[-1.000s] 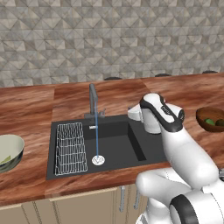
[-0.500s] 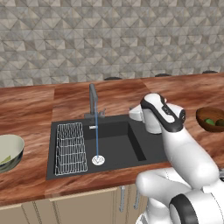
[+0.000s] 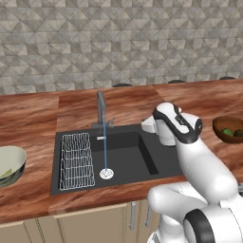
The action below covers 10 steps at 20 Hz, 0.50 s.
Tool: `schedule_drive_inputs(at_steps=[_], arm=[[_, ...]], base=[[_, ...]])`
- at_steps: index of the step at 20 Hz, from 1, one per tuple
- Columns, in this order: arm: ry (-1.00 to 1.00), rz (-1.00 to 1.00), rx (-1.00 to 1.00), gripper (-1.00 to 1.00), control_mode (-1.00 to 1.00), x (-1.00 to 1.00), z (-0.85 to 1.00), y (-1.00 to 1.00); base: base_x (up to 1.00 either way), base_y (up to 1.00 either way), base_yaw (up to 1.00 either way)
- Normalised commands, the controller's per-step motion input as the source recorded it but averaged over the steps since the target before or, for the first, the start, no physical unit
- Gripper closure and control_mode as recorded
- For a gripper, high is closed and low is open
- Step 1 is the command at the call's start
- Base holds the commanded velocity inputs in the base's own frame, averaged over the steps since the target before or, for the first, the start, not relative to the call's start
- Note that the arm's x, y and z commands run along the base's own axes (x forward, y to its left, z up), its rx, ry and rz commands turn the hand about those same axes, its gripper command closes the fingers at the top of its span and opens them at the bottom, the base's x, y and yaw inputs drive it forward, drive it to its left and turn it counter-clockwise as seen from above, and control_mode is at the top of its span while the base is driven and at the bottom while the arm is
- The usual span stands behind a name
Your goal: Pick the avocados from the sink and place them in one bowl. Place the lemon wedge in the other bowl. Then turn off the sink faucet.
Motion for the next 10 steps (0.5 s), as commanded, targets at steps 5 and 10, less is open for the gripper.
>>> schedule_drive_inputs(at_steps=[5,10], arm=[[0.01,0.01,-0.02,-1.0,-1.0,0.1,-0.02,0.0],[0.0,0.05,0.0,-1.0,-1.0,0.21,-0.01,0.05]], base=[[0.0,0.0,0.0],[0.0,0.0,0.0]])
